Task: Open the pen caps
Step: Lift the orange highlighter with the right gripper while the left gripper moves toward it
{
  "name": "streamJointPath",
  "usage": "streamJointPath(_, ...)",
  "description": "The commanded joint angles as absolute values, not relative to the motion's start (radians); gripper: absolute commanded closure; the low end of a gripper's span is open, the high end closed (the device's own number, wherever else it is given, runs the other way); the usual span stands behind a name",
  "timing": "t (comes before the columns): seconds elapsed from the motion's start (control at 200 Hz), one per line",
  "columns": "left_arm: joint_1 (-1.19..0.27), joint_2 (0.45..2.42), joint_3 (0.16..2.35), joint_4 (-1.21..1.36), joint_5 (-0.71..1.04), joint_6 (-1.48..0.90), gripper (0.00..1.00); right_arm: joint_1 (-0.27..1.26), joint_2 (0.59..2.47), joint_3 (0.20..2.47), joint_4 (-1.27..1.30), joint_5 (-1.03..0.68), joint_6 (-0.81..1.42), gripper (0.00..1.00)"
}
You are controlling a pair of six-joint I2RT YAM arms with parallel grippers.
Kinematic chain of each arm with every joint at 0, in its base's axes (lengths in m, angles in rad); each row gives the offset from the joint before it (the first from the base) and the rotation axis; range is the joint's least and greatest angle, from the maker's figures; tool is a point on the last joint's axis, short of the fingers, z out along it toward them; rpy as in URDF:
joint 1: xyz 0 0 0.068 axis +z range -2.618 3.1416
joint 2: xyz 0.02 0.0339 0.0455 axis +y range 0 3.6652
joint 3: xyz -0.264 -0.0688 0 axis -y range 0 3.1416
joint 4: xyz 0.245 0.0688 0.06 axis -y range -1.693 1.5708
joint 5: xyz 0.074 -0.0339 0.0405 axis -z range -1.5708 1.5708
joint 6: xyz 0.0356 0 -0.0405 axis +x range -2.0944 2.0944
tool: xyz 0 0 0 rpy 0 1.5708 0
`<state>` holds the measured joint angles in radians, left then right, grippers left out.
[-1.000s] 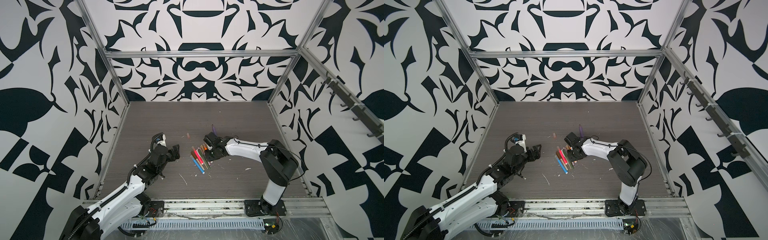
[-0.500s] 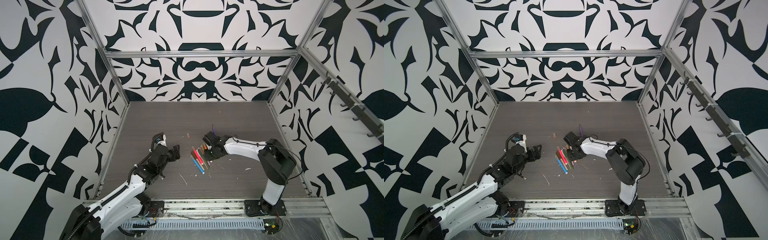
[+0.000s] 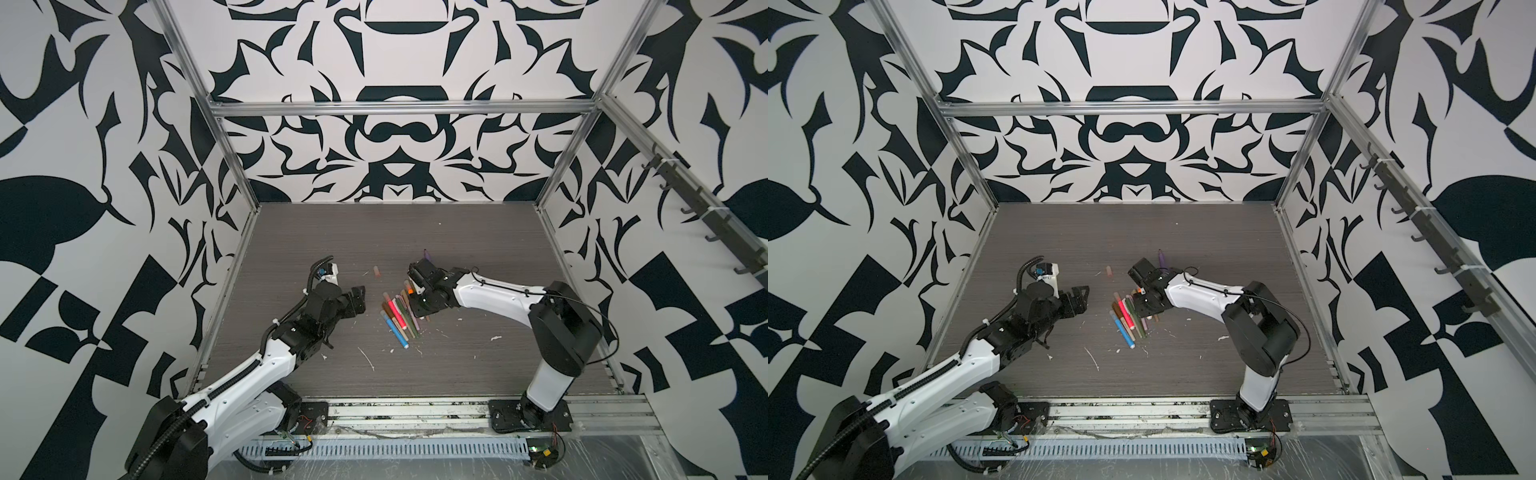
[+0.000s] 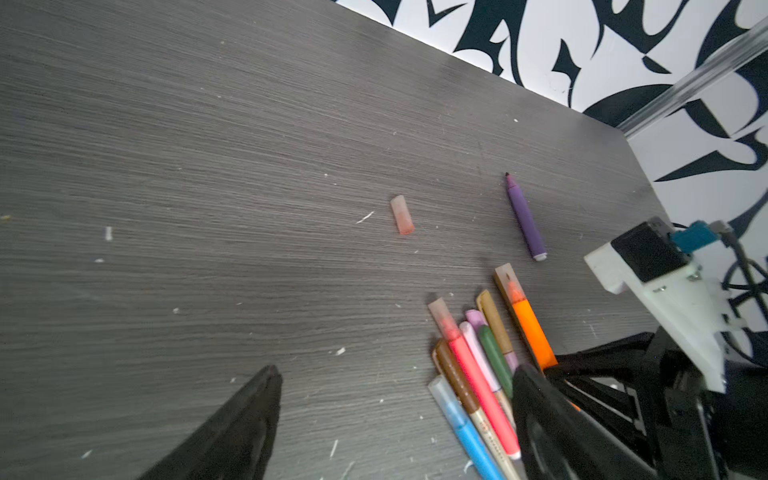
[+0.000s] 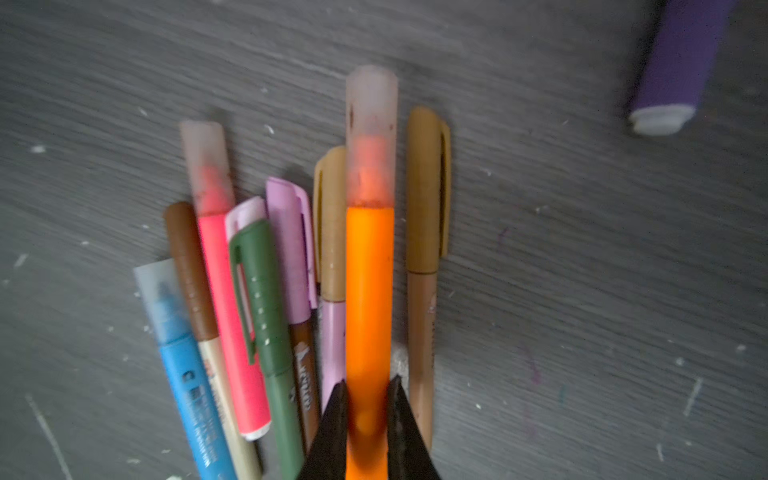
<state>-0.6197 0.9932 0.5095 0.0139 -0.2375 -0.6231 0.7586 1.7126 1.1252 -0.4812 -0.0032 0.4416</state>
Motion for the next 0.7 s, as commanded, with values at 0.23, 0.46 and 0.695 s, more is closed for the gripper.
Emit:
streamJointPath(0.23, -0.615, 1.238, 0.744, 0.030, 0.049, -0.820, 0.11, 0.756, 1.496, 1.054, -0.431, -0.122, 0.480, 0.89)
streamJointPath(0.46, -0.615, 1.417, 0.864, 0.119, 0.239, -0.945, 0.20, 0.754, 1.411, 0.986, -0.381, -0.178, 0.513, 0.89)
streamJointPath(0.695, -0.618, 1.544, 0.912, 0.181, 0.357, -1.027, 0.37, 0.753, 1.361, 0.974, -0.374, -0.184, 0.511, 0.90)
